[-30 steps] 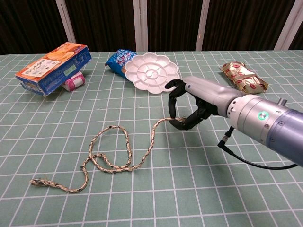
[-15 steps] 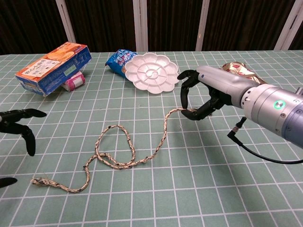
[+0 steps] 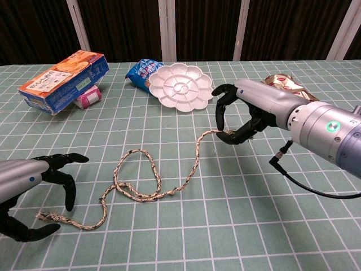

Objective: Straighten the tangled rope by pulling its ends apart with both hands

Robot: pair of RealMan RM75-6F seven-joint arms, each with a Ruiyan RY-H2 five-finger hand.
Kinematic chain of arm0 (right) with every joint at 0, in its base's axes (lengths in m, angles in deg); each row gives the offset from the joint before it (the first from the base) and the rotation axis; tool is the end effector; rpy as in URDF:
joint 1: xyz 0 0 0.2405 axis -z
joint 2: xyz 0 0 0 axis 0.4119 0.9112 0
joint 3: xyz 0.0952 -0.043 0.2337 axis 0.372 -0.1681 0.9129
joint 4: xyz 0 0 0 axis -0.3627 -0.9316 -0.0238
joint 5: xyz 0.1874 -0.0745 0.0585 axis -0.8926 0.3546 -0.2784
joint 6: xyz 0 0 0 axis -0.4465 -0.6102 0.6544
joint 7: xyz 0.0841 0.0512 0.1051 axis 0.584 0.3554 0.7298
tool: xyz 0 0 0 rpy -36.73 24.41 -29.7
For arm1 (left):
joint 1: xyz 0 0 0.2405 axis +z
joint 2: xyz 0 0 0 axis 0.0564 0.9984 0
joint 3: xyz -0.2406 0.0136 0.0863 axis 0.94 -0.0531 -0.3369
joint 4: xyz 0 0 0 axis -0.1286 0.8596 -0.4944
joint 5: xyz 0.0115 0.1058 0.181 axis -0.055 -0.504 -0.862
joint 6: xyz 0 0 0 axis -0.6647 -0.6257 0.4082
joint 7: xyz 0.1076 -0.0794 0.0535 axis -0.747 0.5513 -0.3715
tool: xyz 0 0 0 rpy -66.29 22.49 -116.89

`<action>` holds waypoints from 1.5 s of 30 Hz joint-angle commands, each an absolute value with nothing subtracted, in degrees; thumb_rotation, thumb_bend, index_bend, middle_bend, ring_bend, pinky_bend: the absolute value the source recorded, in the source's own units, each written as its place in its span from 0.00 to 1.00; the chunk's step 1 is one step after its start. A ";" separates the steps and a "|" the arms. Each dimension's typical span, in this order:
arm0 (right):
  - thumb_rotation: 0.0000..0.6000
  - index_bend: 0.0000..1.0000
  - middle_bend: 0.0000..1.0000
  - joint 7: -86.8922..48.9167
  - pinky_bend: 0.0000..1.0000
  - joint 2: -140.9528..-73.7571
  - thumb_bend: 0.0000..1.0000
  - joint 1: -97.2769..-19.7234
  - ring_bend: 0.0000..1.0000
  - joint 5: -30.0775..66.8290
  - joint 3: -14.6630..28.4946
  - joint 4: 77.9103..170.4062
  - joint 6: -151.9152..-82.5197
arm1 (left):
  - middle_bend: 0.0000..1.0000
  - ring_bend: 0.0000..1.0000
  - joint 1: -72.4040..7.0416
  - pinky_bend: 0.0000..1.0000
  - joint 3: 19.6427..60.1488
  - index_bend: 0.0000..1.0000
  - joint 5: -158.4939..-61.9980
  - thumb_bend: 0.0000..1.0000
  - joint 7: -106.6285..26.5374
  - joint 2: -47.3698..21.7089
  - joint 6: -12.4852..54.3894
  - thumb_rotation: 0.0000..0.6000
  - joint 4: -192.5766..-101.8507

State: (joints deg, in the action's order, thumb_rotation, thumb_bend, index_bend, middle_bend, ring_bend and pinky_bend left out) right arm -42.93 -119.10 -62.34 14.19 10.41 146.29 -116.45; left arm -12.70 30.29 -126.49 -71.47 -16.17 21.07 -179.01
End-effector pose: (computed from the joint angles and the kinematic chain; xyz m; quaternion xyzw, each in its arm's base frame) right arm -0.1050 -0.3020 -0.0306 0.6642 -0.4784 0.4383 0.3713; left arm -0.1902 0.1789 -0.0199 -0.7414 -0.4401 -0.3204 0.3924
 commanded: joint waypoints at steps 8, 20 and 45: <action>1.00 0.65 0.12 -42.53 0.00 -118.82 0.45 -62.40 0.00 14.38 10.15 145.91 -116.51 | 0.02 0.00 -13.86 0.00 30.38 0.52 -123.84 0.46 -73.72 -20.51 21.47 1.00 -177.31; 1.00 0.65 0.12 -42.06 0.00 -118.26 0.46 -62.31 0.00 14.39 10.06 146.23 -116.86 | 0.03 0.00 -14.41 0.00 29.73 0.60 -122.62 0.51 -74.82 -21.97 20.50 1.00 -176.76; 1.00 0.66 0.13 -31.00 0.00 -103.82 0.46 -52.78 0.00 15.25 8.61 144.81 -120.71 | 0.04 0.00 -10.42 0.00 33.13 0.62 -127.55 0.54 -57.14 0.06 9.89 1.00 -181.83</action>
